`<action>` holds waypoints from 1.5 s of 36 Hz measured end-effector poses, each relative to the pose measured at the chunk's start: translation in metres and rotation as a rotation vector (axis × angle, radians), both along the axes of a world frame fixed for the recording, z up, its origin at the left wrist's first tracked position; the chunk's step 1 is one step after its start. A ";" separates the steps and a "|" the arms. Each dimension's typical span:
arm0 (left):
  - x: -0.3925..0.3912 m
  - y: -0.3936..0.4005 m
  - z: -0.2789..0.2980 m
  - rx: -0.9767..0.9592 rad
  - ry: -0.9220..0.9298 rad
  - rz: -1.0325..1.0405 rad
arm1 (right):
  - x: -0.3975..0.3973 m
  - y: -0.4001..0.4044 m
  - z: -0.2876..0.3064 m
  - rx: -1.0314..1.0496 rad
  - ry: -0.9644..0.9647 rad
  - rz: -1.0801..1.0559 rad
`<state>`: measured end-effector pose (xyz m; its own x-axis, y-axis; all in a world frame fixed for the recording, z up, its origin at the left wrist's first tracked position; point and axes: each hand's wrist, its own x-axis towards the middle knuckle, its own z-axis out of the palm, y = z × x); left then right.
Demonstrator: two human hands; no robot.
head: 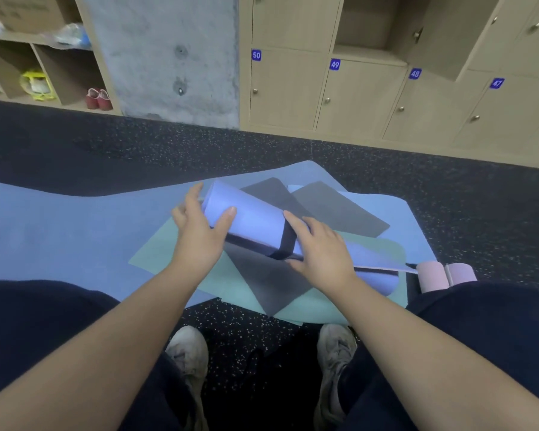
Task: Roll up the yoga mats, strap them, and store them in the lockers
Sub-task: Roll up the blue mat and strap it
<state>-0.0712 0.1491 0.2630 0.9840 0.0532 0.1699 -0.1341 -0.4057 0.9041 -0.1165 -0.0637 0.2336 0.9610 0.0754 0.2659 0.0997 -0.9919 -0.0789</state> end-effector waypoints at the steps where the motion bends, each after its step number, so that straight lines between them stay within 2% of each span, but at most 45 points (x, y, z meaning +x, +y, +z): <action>1: -0.001 0.002 -0.002 0.174 -0.056 0.028 | 0.000 0.000 0.001 -0.035 0.013 0.008; 3: -0.005 0.007 -0.003 0.569 -0.242 0.048 | 0.000 0.001 0.005 -0.100 0.033 0.028; 5: -0.007 0.010 -0.002 0.834 -0.442 -0.063 | -0.001 0.005 0.009 -0.123 0.043 0.043; 6: -0.009 0.009 0.003 0.951 -0.452 -0.159 | -0.001 0.008 0.011 -0.124 0.038 0.055; 9: -0.020 0.000 0.010 1.375 -0.247 -0.386 | -0.001 0.014 0.013 -0.105 -0.078 0.100; 11: -0.025 -0.005 0.013 1.485 -0.260 -0.398 | -0.004 0.019 0.017 -0.117 -0.133 0.132; 14: -0.023 -0.006 0.016 1.423 -0.408 -0.370 | -0.011 0.023 0.025 -0.120 -0.188 0.125; 17: -0.021 -0.008 0.024 1.363 -0.479 -0.340 | -0.014 0.020 0.037 -0.106 -0.255 0.100; 20: -0.021 -0.016 0.034 1.316 -0.485 -0.272 | -0.018 0.015 0.054 -0.039 -0.301 0.103; 24: -0.020 -0.027 0.049 1.257 -0.496 -0.153 | -0.028 0.008 0.074 0.062 -0.253 0.151; 32: -0.030 -0.057 0.076 1.146 -0.728 -0.086 | -0.041 0.002 0.108 0.313 -0.346 -0.090; 38: -0.040 -0.074 0.089 1.056 -0.801 -0.073 | -0.051 -0.006 0.123 0.222 -0.369 -0.167; 43: -0.045 -0.086 0.100 1.026 -0.861 -0.090 | -0.061 -0.026 0.131 0.235 -0.535 -0.177; 47: -0.045 -0.092 0.105 1.025 -0.915 -0.105 | -0.075 -0.055 0.134 0.160 -0.477 -0.211; 51: -0.051 -0.108 0.113 1.009 -0.967 -0.116 | -0.086 -0.068 0.136 0.139 -0.516 -0.178; 54: -0.052 -0.121 0.119 1.003 -1.001 -0.137 | -0.098 -0.086 0.136 0.138 -0.446 -0.152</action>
